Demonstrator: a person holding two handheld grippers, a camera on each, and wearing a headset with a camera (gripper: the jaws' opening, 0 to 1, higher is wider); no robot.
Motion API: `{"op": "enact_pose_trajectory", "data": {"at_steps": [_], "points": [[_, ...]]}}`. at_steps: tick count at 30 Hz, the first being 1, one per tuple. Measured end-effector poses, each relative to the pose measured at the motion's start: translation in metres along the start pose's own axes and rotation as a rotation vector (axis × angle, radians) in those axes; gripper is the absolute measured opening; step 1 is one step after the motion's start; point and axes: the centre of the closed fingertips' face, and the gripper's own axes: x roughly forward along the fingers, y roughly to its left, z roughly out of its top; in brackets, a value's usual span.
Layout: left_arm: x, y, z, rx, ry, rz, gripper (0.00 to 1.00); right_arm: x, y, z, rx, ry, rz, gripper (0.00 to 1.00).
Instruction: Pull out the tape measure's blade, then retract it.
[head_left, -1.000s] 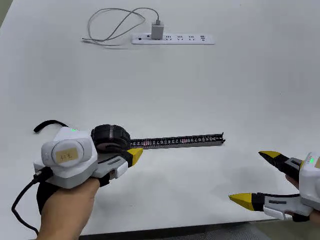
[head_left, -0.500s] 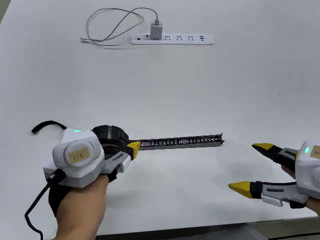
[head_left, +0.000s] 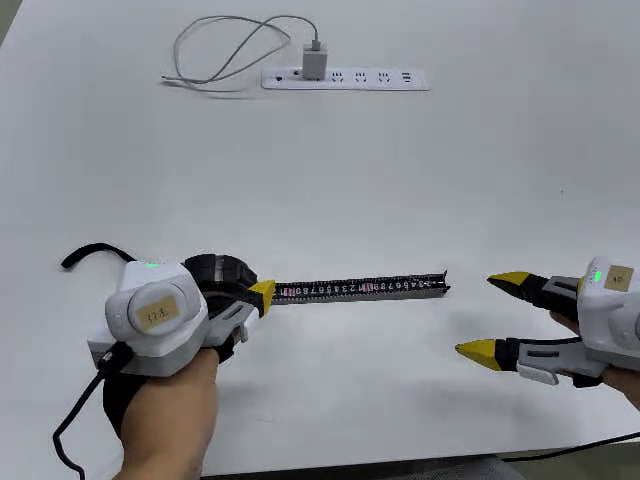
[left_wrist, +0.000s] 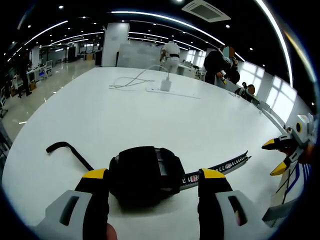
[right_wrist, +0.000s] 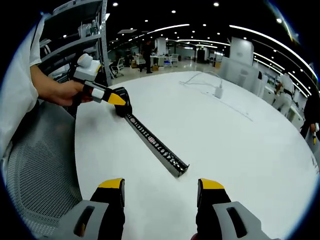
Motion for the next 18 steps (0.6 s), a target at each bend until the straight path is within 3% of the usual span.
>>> {"op": "enact_pose_trajectory", "data": {"at_steps": [18], "points": [[0.005, 0.009, -0.004, -0.011, 0.017, 0.031, 0.6, 0.016, -0.016, 0.009, -0.096, 0.046, 0.06, 0.52]]}}
